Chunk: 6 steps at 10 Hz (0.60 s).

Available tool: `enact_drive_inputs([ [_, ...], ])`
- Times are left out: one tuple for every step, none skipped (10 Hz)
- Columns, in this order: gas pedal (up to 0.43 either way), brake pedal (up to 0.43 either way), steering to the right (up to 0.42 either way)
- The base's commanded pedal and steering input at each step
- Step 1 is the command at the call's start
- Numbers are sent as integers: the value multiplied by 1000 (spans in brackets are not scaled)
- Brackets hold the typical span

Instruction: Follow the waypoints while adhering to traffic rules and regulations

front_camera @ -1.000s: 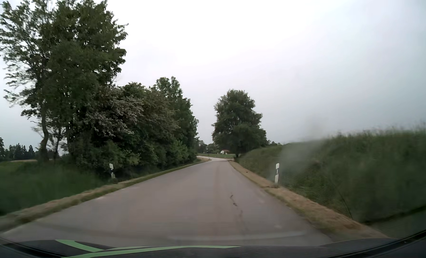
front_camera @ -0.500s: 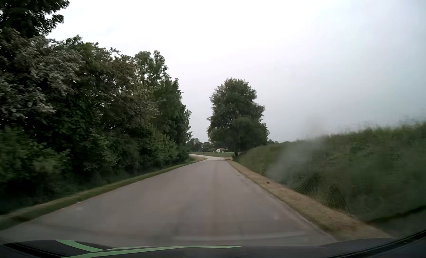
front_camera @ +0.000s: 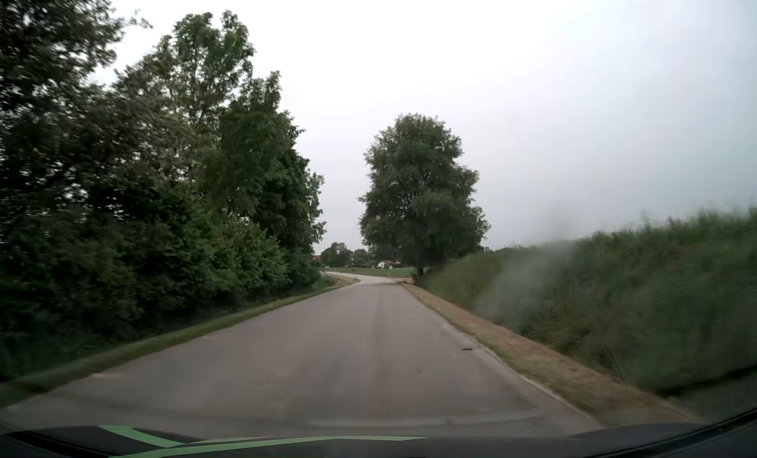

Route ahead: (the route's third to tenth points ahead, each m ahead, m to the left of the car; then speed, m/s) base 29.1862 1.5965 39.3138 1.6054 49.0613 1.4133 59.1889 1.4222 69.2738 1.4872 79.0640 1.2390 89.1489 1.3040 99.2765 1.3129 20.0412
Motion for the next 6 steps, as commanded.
enact_drive_inputs([
  [118, 0, 5],
  [118, 0, 5],
  [118, 0, 4],
  [118, 0, 4],
  [118, 0, 4],
  [118, 0, 3],
])
